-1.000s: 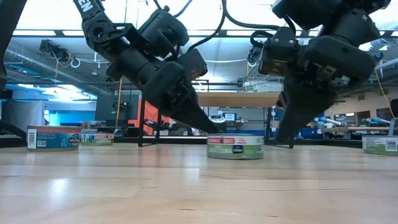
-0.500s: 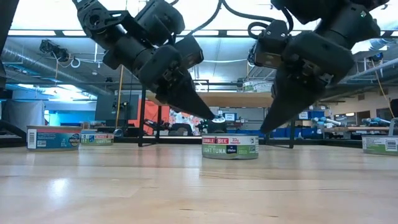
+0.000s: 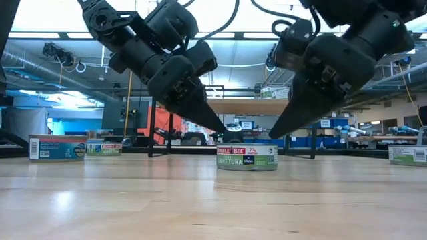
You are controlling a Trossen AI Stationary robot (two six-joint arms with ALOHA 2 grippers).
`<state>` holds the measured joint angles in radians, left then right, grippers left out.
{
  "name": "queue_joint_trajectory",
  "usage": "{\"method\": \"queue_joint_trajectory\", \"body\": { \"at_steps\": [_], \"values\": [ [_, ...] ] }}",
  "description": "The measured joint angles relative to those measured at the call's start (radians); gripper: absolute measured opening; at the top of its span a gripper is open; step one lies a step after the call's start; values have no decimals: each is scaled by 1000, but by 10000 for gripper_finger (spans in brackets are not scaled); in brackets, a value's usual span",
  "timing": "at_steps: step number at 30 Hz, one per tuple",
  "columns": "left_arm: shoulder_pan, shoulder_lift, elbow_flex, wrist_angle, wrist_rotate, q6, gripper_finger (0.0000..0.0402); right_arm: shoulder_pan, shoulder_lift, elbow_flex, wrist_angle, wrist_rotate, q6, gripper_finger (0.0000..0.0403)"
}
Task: Stack canned seafood by type on shelf
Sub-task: Stack the green tuna can on the bottom green tuna can on the shelf
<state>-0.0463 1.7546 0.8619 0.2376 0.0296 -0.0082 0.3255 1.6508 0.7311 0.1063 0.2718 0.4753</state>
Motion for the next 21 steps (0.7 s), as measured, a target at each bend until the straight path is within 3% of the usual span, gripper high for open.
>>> {"method": "queue_joint_trajectory", "body": {
  "at_steps": [6,11,21],
  "values": [
    [-2,0,2,-67,-14,-24,18,16,0,0,74,56,-62,11],
    [-15,-1,2,-107,-120,-17,18,10,0,0,43,101,-73,11],
    [-42,-2,-18,-88,-127,-57,18,-11,-3,0,-30,95,-63,11]
  ]
}}
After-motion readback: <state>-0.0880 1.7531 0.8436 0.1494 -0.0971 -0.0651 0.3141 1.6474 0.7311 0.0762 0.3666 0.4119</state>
